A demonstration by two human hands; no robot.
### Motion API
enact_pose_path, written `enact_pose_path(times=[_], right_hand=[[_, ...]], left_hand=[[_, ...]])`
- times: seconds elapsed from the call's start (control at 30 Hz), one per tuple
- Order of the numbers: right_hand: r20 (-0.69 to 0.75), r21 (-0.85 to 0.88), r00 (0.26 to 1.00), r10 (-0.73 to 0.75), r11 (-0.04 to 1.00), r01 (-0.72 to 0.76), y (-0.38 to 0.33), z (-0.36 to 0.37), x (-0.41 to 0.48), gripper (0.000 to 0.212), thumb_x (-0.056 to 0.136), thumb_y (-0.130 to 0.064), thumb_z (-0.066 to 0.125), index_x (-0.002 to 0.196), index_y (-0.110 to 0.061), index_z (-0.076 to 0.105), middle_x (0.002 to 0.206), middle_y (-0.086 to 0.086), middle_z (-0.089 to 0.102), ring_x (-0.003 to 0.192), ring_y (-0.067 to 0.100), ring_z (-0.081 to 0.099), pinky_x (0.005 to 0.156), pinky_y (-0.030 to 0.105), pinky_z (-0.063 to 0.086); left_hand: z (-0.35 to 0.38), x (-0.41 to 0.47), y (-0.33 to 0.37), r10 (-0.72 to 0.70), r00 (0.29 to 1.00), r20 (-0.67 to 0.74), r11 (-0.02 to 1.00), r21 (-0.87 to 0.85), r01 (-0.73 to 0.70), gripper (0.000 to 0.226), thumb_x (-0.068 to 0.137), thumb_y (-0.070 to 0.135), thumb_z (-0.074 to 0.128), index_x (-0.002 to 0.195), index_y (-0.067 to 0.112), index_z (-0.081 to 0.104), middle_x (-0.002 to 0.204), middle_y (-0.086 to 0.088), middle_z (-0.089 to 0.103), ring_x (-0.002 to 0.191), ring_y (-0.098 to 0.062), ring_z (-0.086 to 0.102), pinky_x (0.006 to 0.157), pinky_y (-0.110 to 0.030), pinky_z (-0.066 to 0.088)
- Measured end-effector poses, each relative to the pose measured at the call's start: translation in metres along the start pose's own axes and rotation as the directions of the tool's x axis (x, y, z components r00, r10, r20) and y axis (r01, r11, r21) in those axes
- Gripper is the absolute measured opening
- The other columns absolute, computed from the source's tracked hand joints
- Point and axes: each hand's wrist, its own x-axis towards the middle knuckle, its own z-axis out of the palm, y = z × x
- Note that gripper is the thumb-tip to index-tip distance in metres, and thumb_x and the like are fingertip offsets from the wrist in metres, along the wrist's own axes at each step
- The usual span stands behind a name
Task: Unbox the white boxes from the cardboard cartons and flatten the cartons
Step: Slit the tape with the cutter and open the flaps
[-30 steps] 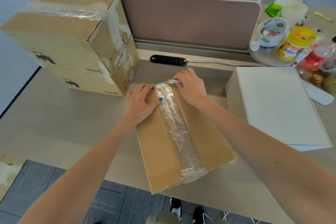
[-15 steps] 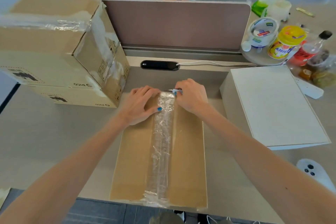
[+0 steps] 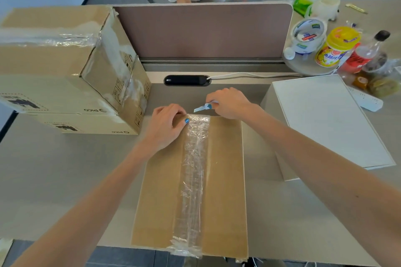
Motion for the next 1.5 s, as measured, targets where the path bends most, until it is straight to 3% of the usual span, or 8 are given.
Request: enact_pose_path(times=[0.17,0.37,0.5,0.63,0.73,1.0,1.2,1.5], right_hand=[[0.086,0.017,0.996,-0.025,1.0,0.024,0.0,0.0,0.006,0.032,0.097,-0.014,0.039,0.12,-0.025,0.059,0.124,0.002,0.06,0.105,0.023,0.052,0.099,0.034,0.031],[0.11,0.07,0.992,-0.057,0.996,0.049,0.002,0.001,0.012,0.03,0.095,-0.015,0.04,0.113,-0.025,0.063,0.121,0.0,0.063,0.105,0.023,0.054,0.098,0.034,0.031],[0.108,0.038,0.989,-0.098,0.995,0.095,-0.002,-0.002,0.01,0.034,0.095,-0.013,0.039,0.116,-0.023,0.063,0.122,0.0,0.063,0.105,0.025,0.054,0.093,0.03,0.032],[0.057,-0.009,0.983,-0.175,0.984,0.176,-0.003,-0.005,0.01,0.031,0.091,-0.011,0.041,0.107,-0.019,0.066,0.097,0.001,0.066,0.084,0.022,0.048,0.079,0.027,0.029],[0.054,-0.043,0.972,-0.23,0.972,0.233,0.0,-0.007,0.012,0.029,0.09,-0.009,0.041,0.101,-0.017,0.066,0.073,-0.008,0.05,0.072,0.017,0.039,0.078,0.025,0.026],[0.065,-0.08,0.954,-0.293,0.951,0.298,0.006,-0.016,0.004,0.029,0.092,-0.009,0.041,0.106,-0.016,0.065,0.064,-0.015,0.034,0.078,0.018,0.039,0.068,0.021,0.015],[0.067,-0.063,0.96,-0.271,0.959,0.275,0.012,-0.015,0.0,0.029,0.093,-0.009,0.04,0.107,-0.015,0.065,0.072,-0.008,0.043,0.081,0.019,0.044,0.07,0.022,0.017],[0.063,-0.077,0.968,-0.245,0.965,0.249,0.02,-0.015,-0.006,0.03,0.096,-0.011,0.04,0.113,-0.017,0.063,0.086,-0.005,0.047,0.084,0.016,0.042,0.074,0.022,0.02]], left_hand=[[0.0,0.006,0.002,-0.074,0.997,0.023,0.988,-0.136,0.076,0.013,0.091,0.023,0.065,0.093,0.032,0.056,0.09,0.022,0.058,0.088,0.003,0.056,0.091,-0.039,0.046],[0.002,0.006,0.003,-0.14,0.99,0.008,0.978,-0.154,0.139,0.012,0.091,0.02,0.066,0.095,0.028,0.058,0.091,0.019,0.059,0.09,0.001,0.053,0.102,-0.03,0.028],[0.0,0.007,0.005,-0.155,0.988,0.014,0.976,-0.155,0.156,0.011,0.091,0.018,0.067,0.096,0.023,0.06,0.093,0.019,0.059,0.092,0.017,0.047,0.098,-0.024,0.021],[0.001,0.008,0.005,-0.187,0.982,0.027,0.967,-0.174,0.189,0.012,0.09,0.016,0.067,0.095,0.023,0.06,0.095,0.017,0.062,0.096,0.023,0.043,0.101,-0.023,0.018],[0.001,0.007,0.006,-0.206,0.978,0.022,0.962,-0.178,0.207,0.011,0.09,0.015,0.067,0.096,0.022,0.061,0.097,0.017,0.063,0.097,0.028,0.04,0.102,-0.021,0.016],[-0.004,0.003,0.013,-0.219,0.976,-0.006,0.959,-0.188,0.214,0.008,0.093,0.013,0.065,0.099,0.018,0.063,0.099,0.017,0.06,0.096,0.038,0.028,0.095,-0.02,0.017],[-0.005,0.002,0.018,-0.237,0.971,0.011,0.949,-0.21,0.234,0.008,0.094,0.011,0.063,0.101,0.014,0.064,0.103,0.016,0.059,0.093,0.043,0.022,0.082,-0.015,0.016],[-0.004,0.003,0.015,-0.228,0.974,0.003,0.955,-0.193,0.224,0.01,0.093,0.012,0.064,0.099,0.02,0.064,0.098,0.026,0.055,0.098,0.037,0.029,0.089,-0.017,0.016]])
